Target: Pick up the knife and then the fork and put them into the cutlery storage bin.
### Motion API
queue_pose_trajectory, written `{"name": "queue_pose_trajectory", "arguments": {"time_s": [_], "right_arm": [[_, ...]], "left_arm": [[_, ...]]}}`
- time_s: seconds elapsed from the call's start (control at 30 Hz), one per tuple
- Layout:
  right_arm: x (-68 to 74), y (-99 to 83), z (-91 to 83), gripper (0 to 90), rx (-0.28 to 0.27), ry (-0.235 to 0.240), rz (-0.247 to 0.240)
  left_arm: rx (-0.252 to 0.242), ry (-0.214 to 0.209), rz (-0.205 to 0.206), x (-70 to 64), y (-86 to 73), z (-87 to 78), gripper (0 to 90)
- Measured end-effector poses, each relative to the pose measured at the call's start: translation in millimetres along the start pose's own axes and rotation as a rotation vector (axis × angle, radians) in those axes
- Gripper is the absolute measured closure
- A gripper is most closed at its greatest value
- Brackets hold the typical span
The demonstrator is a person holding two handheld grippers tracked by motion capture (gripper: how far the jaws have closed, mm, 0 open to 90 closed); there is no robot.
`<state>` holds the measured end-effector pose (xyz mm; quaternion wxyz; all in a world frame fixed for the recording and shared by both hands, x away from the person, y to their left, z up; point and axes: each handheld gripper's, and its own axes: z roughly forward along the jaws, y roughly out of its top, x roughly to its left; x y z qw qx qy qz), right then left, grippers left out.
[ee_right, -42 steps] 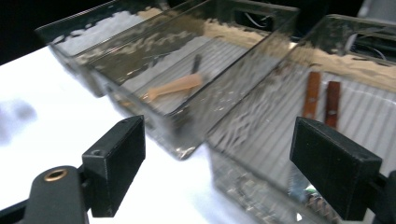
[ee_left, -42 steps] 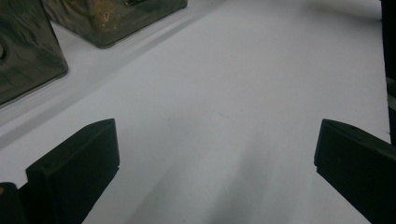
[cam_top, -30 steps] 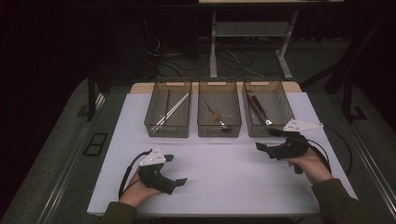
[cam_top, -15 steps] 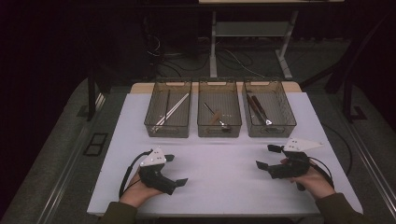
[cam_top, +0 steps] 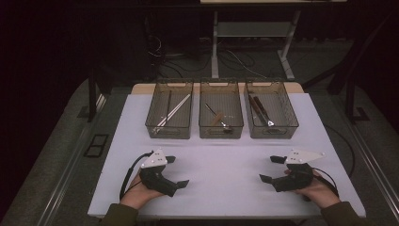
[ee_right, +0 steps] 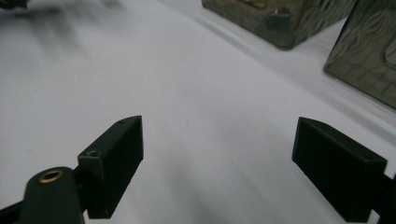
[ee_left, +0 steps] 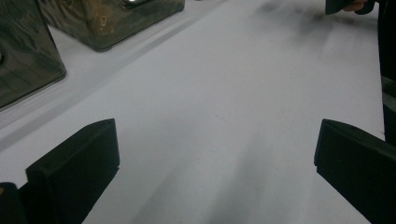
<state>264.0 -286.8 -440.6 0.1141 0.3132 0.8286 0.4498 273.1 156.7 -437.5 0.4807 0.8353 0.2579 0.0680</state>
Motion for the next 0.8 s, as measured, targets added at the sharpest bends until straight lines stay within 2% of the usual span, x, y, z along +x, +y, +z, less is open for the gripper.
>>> {"name": "queue_pose_trajectory", "arguments": {"time_s": [0.43,0.8], "right_arm": [[2.1,-6.4,0.5,16.1,0.028,0.001,-0.010],[2.6,-5.6,0.0,16.1,0.024,0.007,-0.010]], "left_arm": [[0.005,-0.011,0.002,-0.9,-0.2,0.4,0.0],[0.005,-0.009,0.002,-1.4,0.0,0.3,0.0]]}}
